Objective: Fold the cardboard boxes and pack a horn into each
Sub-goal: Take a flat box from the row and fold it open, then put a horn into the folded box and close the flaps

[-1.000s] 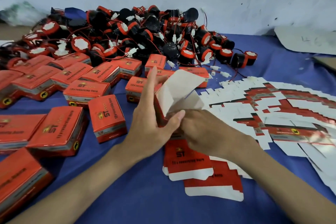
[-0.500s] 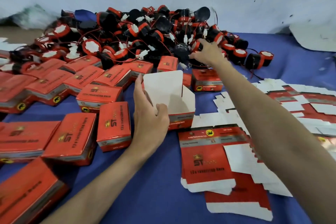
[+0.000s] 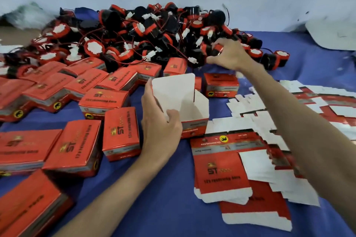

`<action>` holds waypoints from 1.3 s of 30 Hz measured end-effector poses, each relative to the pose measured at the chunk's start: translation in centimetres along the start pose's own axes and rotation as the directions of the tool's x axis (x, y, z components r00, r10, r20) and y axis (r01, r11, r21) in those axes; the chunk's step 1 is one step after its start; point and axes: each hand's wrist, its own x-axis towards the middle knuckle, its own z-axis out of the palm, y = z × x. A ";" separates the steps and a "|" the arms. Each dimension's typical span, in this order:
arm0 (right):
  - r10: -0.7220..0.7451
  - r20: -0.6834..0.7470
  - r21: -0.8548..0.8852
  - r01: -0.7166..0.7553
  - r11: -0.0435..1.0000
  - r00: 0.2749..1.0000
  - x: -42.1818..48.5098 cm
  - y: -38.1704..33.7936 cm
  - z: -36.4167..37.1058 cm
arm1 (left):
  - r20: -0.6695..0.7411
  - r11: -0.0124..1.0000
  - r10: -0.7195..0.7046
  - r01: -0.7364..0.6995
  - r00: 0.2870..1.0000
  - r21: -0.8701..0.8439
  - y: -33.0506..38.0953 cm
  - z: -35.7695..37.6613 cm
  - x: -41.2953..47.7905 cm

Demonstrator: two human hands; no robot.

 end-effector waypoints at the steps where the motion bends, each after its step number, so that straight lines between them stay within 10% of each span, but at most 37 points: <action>1: -0.004 0.002 0.027 0.004 1.000 1.000 -1.0 0.0 -1.4 | -0.008 1.000 0.016 -0.016 1.000 0.009 0.0 0.1 0.0; 11: -0.471 0.255 0.261 0.409 0.874 0.845 -13.3 -3.7 -8.4 | -0.104 0.999 -0.029 0.032 0.994 0.027 0.4 0.0 0.2; 18: -0.317 0.085 -0.271 0.328 0.905 0.945 -14.2 -1.9 -6.3 | -0.165 1.000 -0.011 0.012 0.986 0.008 0.7 -0.3 0.0; 21: -0.394 -0.045 -0.168 0.382 0.909 0.918 -16.3 -3.2 -5.1 | -0.161 0.999 -0.001 0.008 0.987 0.047 0.3 -0.1 -0.1; 26: -0.346 0.246 -0.293 0.410 0.864 0.905 -19.4 -4.7 -2.5 | -0.066 0.998 0.039 -0.036 0.997 0.053 0.0 -0.1 0.0; 39: -0.246 -0.041 -0.112 0.240 0.964 0.969 -18.9 -3.4 -4.0 | -0.056 0.954 0.299 -0.299 0.953 0.017 0.5 -0.1 -0.4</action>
